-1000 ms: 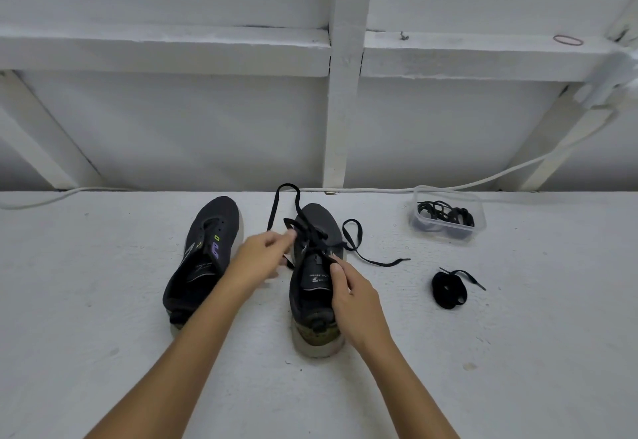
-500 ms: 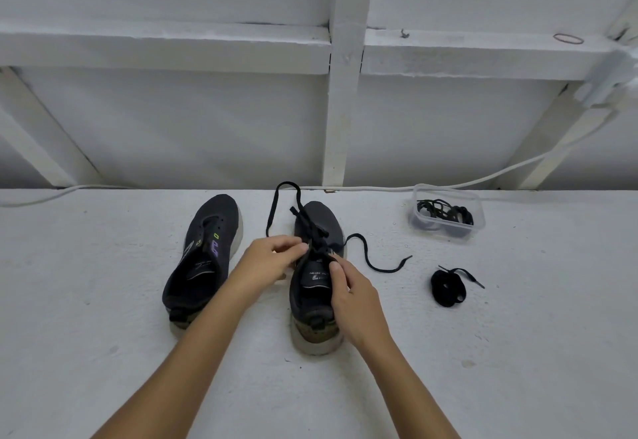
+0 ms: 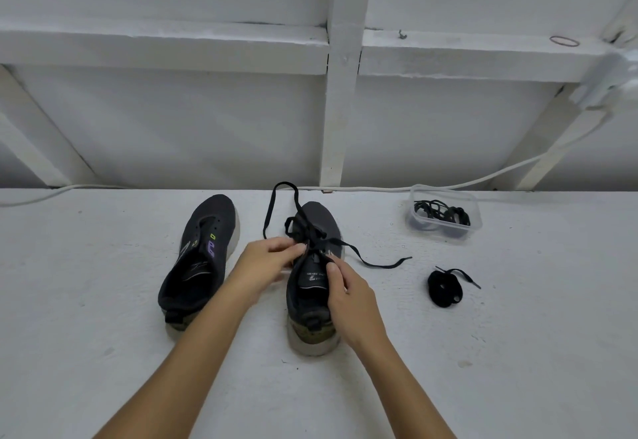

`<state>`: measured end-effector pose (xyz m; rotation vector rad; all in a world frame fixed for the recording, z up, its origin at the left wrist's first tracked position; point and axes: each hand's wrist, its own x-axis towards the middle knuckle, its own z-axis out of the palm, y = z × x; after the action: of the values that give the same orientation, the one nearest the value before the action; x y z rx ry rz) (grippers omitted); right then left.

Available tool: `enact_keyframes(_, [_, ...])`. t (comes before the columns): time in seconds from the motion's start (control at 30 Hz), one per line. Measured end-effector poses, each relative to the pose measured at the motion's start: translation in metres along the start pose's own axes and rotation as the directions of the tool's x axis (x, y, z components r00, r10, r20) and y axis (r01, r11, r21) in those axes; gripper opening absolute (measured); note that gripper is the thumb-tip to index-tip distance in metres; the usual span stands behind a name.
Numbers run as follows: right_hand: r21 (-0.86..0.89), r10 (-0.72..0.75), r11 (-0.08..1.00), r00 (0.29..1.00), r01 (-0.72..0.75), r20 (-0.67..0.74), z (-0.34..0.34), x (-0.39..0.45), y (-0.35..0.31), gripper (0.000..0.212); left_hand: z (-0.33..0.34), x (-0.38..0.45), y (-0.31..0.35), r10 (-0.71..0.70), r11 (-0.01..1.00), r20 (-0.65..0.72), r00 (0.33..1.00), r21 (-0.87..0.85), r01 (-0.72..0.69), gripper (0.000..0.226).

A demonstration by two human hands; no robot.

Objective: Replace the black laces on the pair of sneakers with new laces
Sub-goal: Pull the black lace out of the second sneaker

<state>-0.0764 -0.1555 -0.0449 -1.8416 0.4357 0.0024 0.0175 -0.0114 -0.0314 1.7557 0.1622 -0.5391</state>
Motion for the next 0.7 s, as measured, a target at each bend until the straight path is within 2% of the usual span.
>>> enact_keyframes(0.13, [-0.004, -0.003, 1.0, 1.0, 0.003, 0.0, 0.0, 0.0, 0.002, 0.034, 0.003, 0.006, 0.011, 0.095, 0.992, -0.234, 0.968, -0.063, -0.112, 0.009])
enact_keyframes(0.2, [-0.004, 0.002, 1.0, 1.0, -0.002, 0.005, 0.001, 0.001, 0.003, 0.034, -0.007, 0.01, 0.019, 0.075, 0.996, -0.28, 0.957, -0.027, -0.085, 0.012])
enact_keyframes(0.3, [-0.007, -0.002, 1.0, 1.0, 0.002, 0.004, 0.0, 0.002, 0.003, 0.035, -0.016, 0.006, 0.021, 0.016, 0.992, -0.093, 0.996, 0.123, -0.005, 0.017])
enact_keyframes(0.37, [-0.004, -0.003, 1.0, 1.0, 0.003, 0.002, 0.001, 0.002, 0.003, 0.035, -0.014, 0.002, 0.017, 0.021, 0.989, -0.004, 1.0, 0.146, -0.021, 0.019])
enact_keyframes(0.47, [0.007, 0.001, 1.0, 1.0, -0.001, 0.002, 0.001, 0.001, 0.002, 0.033, -0.002, 0.001, 0.008, 0.075, 0.99, 0.0, 0.997, 0.12, -0.075, 0.012])
enact_keyframes(0.53, [0.011, 0.001, 1.0, 1.0, -0.001, -0.003, 0.0, -0.001, -0.001, 0.032, 0.004, 0.005, 0.006, 0.156, 0.976, -0.108, 0.982, 0.169, -0.137, 0.01])
enact_keyframes(0.57, [0.009, 0.001, 1.0, 1.0, -0.001, -0.004, -0.001, -0.002, -0.002, 0.03, 0.005, 0.008, 0.006, 0.193, 0.974, -0.207, 0.959, 0.157, -0.163, 0.009])
enact_keyframes(0.63, [-0.002, -0.002, 1.0, 1.0, 0.002, 0.0, -0.001, -0.002, -0.002, 0.028, 0.001, 0.015, 0.012, 0.142, 0.976, -0.479, 0.866, -0.078, -0.203, 0.009])
enact_keyframes(0.7, [-0.004, 0.001, 1.0, 1.0, -0.001, 0.002, -0.001, -0.003, -0.001, 0.03, -0.01, 0.02, 0.017, -0.005, 0.906, -0.617, 0.787, -0.336, -0.258, 0.013])
